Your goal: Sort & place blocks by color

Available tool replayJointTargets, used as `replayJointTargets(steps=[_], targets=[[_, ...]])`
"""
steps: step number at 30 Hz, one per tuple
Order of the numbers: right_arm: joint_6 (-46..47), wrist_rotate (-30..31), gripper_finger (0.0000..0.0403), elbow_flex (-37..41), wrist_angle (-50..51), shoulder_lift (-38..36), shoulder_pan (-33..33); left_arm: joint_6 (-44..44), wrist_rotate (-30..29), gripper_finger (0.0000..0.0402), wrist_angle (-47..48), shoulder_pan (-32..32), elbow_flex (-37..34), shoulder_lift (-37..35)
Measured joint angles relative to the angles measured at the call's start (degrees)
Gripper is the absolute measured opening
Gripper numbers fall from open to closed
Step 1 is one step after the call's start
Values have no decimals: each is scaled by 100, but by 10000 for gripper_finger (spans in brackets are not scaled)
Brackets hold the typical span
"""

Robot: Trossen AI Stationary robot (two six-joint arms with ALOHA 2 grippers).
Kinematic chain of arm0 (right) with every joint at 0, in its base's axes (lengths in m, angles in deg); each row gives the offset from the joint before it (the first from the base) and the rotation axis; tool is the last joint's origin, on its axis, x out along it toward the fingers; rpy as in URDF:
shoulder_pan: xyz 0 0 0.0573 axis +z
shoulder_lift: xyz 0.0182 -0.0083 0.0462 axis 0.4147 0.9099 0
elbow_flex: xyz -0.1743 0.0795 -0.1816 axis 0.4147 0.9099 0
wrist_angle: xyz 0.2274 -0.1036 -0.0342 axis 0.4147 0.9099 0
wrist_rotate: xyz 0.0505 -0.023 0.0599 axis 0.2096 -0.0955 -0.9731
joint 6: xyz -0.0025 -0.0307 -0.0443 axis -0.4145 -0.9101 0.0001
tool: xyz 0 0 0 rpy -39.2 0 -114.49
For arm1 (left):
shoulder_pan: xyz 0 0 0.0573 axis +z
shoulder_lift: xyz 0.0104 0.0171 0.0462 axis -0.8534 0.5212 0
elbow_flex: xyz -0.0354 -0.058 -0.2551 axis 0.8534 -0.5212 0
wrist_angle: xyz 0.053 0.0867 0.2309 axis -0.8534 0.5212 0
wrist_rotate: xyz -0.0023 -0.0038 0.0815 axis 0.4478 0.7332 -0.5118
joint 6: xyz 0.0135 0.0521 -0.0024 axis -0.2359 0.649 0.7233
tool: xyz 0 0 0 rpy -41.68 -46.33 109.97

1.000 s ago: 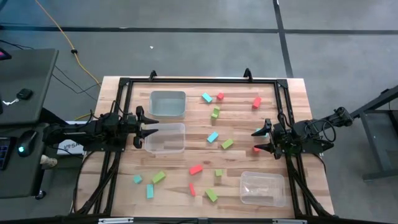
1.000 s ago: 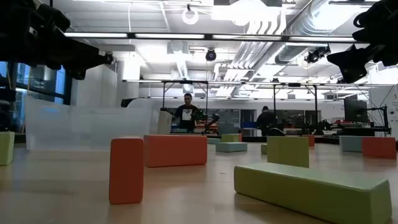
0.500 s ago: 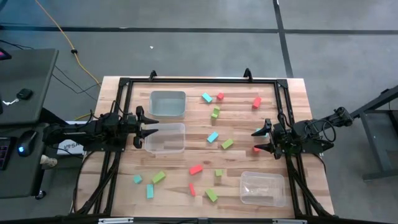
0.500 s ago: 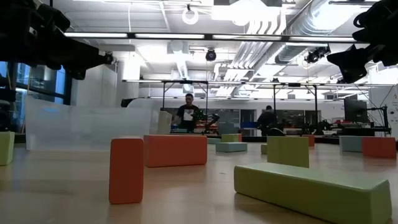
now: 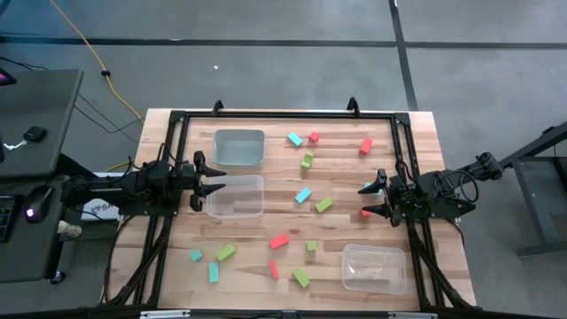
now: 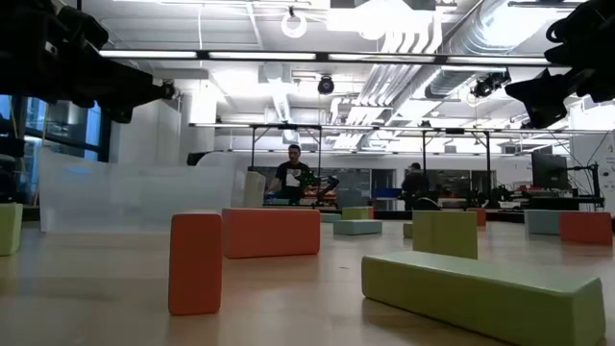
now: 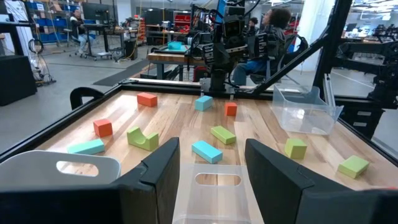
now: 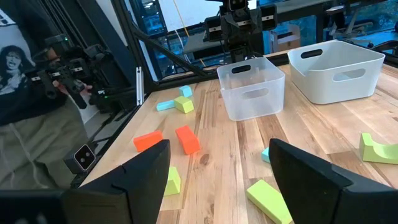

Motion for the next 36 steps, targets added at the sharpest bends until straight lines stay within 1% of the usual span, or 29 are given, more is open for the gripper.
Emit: replayJointTargets(steps=[22,29,36], targets=[[0,0,264,0,0,0,-1,-21,0,156,-30,-1,0,0],[0,1,264,0,0,0,1,-622,-1,156,-46,0,0,-1],[0,1,264,-1,0,2,1,-1729,1,156,-126,0,0,0]])
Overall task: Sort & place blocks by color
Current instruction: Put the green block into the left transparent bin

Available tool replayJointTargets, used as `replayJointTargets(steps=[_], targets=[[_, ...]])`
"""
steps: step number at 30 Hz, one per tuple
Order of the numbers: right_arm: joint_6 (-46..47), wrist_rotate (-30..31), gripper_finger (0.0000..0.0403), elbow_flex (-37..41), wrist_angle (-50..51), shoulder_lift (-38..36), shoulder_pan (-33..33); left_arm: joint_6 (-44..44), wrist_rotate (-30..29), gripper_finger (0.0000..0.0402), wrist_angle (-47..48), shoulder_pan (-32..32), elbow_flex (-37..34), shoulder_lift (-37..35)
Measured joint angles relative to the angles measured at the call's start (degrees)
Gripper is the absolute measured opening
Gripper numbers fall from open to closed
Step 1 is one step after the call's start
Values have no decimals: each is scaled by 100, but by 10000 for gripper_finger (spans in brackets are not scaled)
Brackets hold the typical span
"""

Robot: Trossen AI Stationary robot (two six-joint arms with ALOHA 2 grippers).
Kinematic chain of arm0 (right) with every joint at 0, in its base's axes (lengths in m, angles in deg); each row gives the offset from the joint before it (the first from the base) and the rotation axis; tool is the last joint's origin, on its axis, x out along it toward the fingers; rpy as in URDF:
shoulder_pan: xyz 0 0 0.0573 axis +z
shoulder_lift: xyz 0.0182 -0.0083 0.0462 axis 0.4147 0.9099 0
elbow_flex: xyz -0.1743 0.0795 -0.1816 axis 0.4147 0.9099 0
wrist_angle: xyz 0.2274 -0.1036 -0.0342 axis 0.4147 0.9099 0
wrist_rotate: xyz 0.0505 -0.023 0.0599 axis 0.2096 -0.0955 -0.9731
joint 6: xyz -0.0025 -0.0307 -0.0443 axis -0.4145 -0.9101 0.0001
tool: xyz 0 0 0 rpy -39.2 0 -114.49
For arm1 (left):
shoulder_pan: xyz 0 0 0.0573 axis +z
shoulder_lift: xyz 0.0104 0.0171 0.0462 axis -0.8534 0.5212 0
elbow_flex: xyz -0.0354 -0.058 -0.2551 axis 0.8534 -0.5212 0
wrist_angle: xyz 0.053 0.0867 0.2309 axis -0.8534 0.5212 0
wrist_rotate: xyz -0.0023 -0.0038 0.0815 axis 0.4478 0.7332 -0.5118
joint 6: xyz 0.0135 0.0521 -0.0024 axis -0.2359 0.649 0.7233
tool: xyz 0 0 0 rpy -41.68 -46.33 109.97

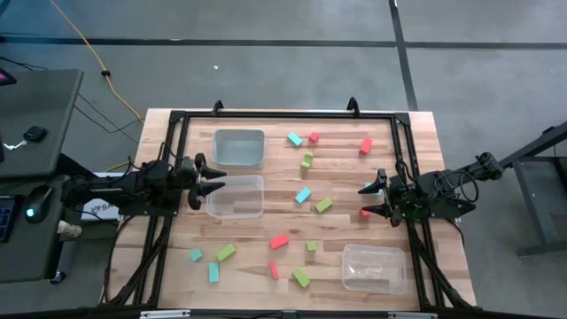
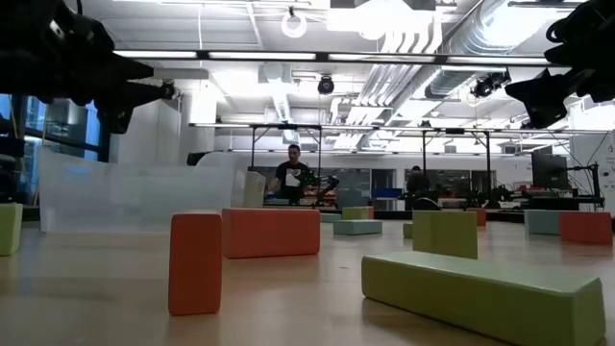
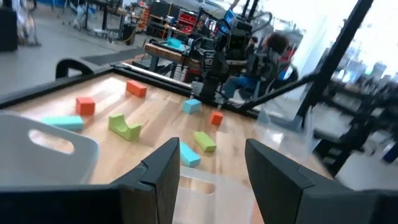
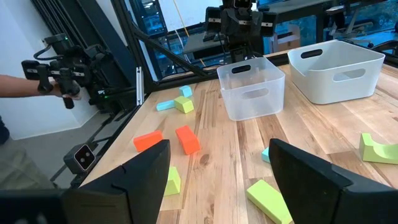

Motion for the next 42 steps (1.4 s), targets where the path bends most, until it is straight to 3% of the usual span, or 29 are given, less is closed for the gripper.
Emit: replayJointTargets(steps=[18,25,35,42], targets=[[0,1,264,0,0,-2,0,-1178,-320,156,-537,1,24,1],[0,0,264,0,0,-2,0,-967,-362,156,-374,1,646,44],[0,-1,264,0,0,0,-2,-344,-787,156,2255,1,2848,1104],[0,1,264,0,0,-1,0,-487,-1116,156,3772,1,4094,2077]])
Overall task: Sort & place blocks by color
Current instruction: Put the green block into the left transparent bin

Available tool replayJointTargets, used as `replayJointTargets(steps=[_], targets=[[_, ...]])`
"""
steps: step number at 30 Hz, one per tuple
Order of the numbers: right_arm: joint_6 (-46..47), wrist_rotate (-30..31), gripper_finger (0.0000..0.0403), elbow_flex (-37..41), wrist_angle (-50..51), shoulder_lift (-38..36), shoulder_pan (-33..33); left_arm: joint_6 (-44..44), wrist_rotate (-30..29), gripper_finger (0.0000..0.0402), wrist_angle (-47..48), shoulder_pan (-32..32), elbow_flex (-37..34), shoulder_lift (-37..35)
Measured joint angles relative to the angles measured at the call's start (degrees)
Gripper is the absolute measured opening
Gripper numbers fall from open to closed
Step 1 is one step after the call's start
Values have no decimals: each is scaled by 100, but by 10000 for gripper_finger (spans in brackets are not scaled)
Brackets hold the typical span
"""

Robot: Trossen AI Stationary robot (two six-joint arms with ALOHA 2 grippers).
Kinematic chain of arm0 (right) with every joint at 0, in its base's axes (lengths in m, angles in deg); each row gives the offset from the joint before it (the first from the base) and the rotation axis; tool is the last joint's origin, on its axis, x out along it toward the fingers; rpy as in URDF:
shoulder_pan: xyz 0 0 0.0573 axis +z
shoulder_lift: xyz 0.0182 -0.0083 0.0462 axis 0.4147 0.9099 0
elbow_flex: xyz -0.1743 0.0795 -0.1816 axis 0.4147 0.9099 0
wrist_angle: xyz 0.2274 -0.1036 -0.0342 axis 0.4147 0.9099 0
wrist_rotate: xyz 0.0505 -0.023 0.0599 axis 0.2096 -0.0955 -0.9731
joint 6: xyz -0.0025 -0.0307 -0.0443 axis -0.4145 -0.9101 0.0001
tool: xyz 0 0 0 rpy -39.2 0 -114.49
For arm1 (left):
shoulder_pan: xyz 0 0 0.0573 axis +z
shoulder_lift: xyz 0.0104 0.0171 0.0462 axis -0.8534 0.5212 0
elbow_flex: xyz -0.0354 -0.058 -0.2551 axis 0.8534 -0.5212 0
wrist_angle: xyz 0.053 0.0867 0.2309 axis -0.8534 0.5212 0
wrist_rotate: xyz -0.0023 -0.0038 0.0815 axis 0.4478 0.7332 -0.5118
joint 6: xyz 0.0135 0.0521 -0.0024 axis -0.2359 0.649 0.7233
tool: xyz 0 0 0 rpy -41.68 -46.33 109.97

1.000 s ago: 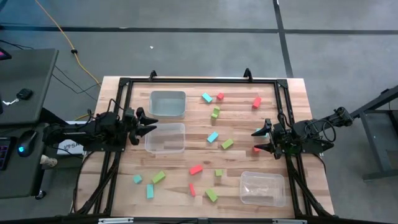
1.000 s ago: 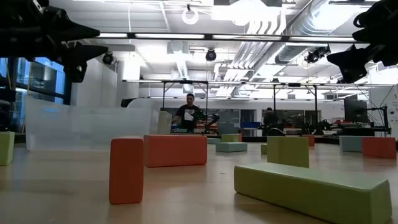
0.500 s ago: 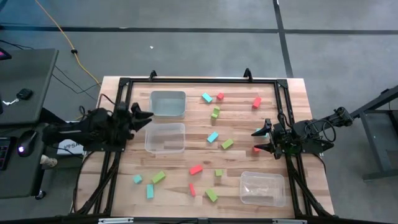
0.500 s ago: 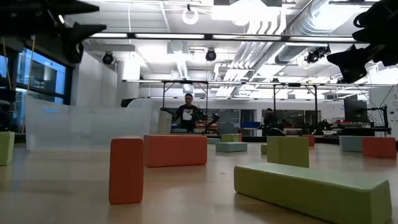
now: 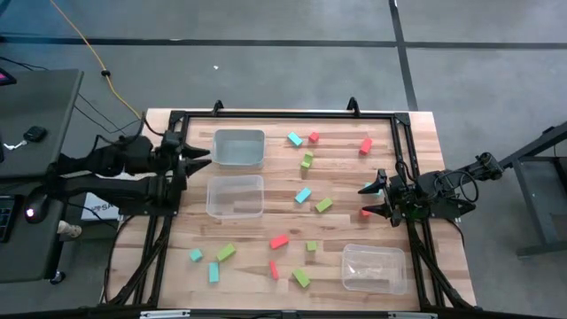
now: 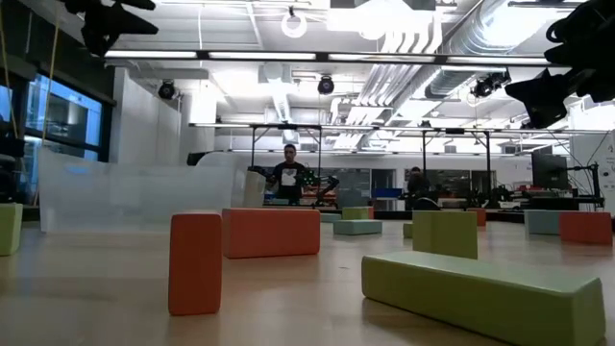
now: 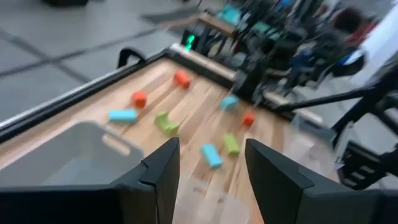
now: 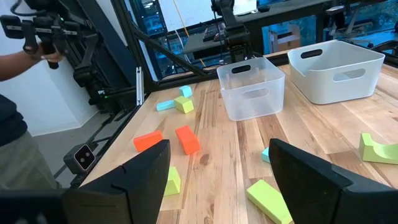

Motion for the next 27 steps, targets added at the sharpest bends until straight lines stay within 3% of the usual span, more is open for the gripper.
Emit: replayJointTargets(steps=[8,14,27], targets=[[0,1,264,0,0,-1,1,-854,370,156,1552,-3,977,1085],[0,1,264,0,0,0,0,-1313,1161,156,1646,-124,1124,1729],[0,0,264,0,0,0,0,-2529,1114,156,1570,-1768,1123,3045]])
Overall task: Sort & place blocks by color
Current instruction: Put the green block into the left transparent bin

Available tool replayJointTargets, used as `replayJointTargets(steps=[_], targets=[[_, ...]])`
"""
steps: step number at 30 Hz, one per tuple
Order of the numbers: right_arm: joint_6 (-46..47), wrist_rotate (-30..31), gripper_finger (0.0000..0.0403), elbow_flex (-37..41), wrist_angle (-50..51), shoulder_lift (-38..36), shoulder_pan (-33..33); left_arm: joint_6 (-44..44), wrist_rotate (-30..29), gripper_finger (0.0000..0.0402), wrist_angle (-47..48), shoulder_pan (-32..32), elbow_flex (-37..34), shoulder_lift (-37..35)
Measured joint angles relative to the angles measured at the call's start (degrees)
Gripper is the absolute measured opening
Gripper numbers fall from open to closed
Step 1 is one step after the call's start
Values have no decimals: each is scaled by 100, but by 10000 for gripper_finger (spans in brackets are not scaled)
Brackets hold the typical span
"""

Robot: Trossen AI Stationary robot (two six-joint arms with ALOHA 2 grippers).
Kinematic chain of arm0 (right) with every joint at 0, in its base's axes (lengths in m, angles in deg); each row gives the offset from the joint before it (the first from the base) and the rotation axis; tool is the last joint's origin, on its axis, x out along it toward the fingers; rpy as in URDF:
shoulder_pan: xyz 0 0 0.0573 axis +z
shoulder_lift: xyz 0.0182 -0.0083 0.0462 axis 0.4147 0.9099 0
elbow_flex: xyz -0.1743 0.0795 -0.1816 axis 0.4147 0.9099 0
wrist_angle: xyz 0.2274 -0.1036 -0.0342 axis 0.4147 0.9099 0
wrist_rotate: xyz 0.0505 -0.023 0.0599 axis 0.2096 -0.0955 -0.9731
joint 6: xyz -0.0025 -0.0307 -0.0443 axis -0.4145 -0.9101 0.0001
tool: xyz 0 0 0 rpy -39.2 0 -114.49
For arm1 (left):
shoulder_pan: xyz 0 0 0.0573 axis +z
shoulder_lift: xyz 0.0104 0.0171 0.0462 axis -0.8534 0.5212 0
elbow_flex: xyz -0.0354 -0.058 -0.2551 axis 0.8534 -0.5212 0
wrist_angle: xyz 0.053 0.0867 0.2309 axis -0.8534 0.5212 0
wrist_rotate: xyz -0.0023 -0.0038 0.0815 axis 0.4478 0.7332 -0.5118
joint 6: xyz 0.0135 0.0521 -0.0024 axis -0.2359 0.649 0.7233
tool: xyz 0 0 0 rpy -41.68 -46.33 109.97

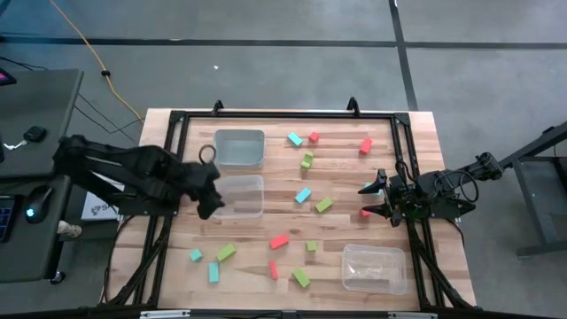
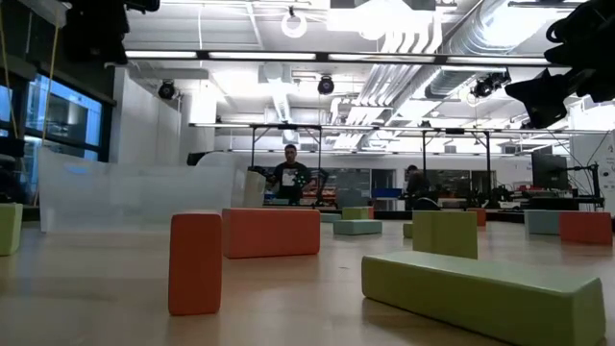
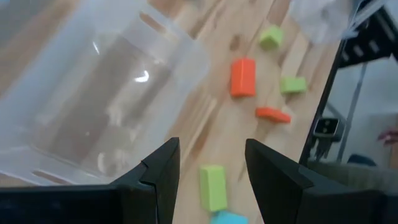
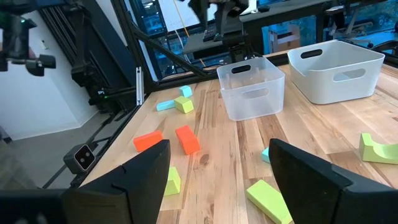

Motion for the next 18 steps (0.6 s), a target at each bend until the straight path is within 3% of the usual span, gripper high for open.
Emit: replayJointTargets(steps=[18], targets=[[0,0,264,0,0,1,1,-2580,-518,156,-390,-1923,-4,1595]])
